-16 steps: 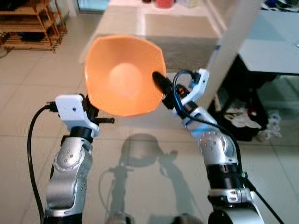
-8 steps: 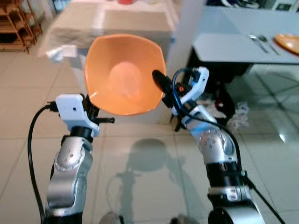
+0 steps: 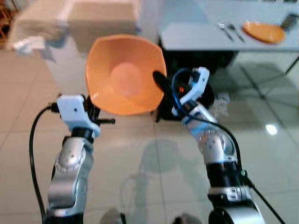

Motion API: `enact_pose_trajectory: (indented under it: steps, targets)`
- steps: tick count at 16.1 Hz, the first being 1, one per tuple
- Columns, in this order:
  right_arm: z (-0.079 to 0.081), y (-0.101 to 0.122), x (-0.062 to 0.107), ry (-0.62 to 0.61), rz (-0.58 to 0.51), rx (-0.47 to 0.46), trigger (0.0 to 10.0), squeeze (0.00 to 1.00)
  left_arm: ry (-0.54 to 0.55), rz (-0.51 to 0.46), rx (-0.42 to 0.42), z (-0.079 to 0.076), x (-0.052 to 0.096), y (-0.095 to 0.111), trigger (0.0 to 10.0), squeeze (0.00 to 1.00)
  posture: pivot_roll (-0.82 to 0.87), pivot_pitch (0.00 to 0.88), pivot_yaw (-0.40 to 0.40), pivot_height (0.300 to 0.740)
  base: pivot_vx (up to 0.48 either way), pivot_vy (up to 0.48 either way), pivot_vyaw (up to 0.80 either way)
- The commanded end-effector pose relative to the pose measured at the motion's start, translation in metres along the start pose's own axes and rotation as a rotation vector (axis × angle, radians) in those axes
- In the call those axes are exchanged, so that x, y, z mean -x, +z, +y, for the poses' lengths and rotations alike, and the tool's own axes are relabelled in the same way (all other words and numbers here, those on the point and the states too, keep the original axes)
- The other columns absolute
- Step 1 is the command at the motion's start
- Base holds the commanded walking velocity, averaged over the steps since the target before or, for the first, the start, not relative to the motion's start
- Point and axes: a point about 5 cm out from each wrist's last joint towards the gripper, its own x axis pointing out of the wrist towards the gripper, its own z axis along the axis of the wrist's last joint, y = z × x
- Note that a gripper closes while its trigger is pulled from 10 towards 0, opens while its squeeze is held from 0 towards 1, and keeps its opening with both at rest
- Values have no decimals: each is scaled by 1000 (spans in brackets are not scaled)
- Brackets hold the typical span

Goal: Setting the table

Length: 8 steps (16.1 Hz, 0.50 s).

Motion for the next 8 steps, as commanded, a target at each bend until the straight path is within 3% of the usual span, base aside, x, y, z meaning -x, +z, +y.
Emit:
enact_pose_trajectory:
  steps: [1,5,6,8]
  targets:
    - [-5,3,1,-46,4,69,10000,0,-49,-59,9,-10,-2,11,10000,0,-21,90,-8,740,0,-435,706]
    - [-9,5,1,-61,1,53,10000,0,-54,-58,14,-11,-3,10,10000,0,-19,86,-14,740,0,-438,753]
    - [-9,4,0,-69,5,60,10000,0,-56,-53,13,-12,-2,9,10000,0,-19,86,-14,740,0,-431,0]
    - [-9,2,0,-79,18,65,10000,0,-37,-39,28,-11,-2,6,10000,0,-23,85,-16,740,0,0,0]
